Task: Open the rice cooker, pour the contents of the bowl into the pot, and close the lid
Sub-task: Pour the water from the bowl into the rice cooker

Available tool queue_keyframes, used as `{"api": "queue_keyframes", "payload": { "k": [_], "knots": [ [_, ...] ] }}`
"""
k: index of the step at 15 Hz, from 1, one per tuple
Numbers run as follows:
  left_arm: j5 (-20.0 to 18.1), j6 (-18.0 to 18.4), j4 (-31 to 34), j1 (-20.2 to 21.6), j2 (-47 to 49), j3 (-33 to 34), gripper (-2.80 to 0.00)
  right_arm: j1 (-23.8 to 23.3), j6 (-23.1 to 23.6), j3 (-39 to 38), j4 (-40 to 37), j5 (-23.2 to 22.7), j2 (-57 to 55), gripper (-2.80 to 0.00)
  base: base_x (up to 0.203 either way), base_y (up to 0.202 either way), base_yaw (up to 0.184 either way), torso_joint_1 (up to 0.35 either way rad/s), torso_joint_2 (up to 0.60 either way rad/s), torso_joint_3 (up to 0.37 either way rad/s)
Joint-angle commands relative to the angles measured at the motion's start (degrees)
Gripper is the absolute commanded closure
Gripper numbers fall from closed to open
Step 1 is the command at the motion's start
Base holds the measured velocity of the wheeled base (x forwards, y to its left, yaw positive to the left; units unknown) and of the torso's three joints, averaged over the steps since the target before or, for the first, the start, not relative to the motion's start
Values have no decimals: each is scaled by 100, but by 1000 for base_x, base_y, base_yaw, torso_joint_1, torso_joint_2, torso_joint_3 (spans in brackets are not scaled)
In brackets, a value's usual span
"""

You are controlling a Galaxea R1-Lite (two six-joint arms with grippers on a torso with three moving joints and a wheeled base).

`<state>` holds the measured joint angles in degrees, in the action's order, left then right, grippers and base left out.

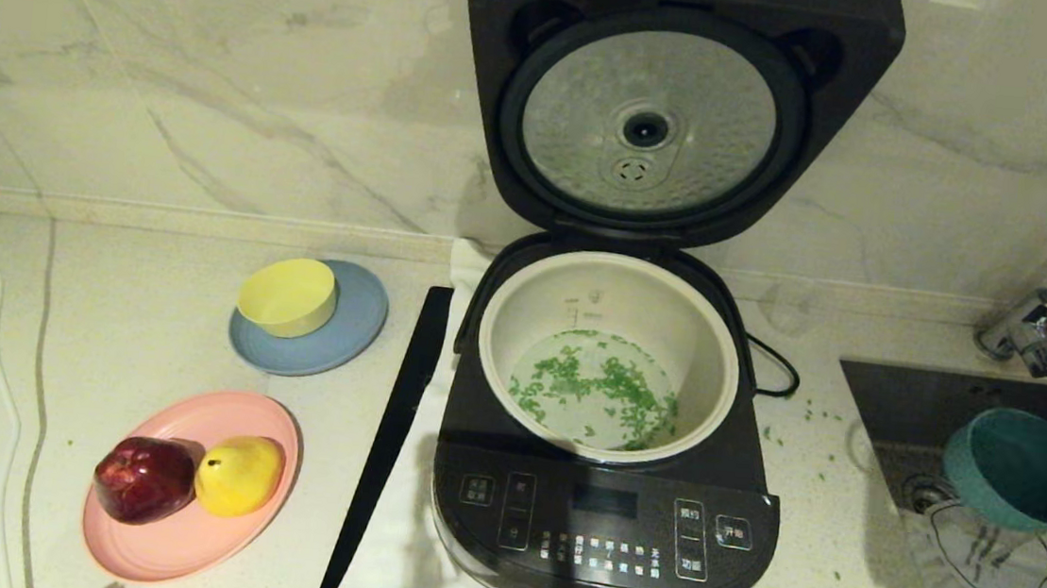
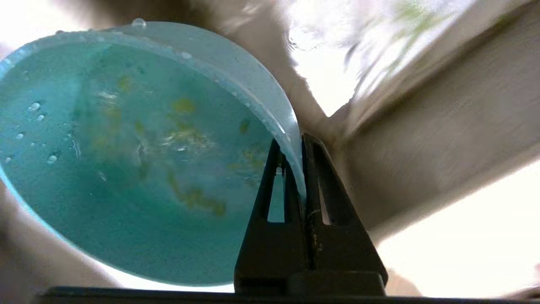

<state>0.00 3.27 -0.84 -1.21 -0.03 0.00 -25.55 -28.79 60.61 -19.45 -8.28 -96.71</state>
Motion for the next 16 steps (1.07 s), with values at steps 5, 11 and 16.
{"api": "queue_keyframes", "payload": {
  "k": [5, 11, 16],
  "knots": [
    [0, 5, 0, -2, -15, 53, 0, 2366, -129, 1313, -1533, 476, 905, 0, 0, 0, 0, 0, 0, 0],
    [0, 7, -4, -2, -15, 53, 0, 4356, -239, 2946, -2382, 1544, 589, 0, 0, 0, 0, 0, 0, 0],
    [0, 5, -4, -2, -15, 53, 0, 5317, -237, 3802, -2454, 1925, 134, 0, 0, 0, 0, 0, 0, 0]
  ]
}}
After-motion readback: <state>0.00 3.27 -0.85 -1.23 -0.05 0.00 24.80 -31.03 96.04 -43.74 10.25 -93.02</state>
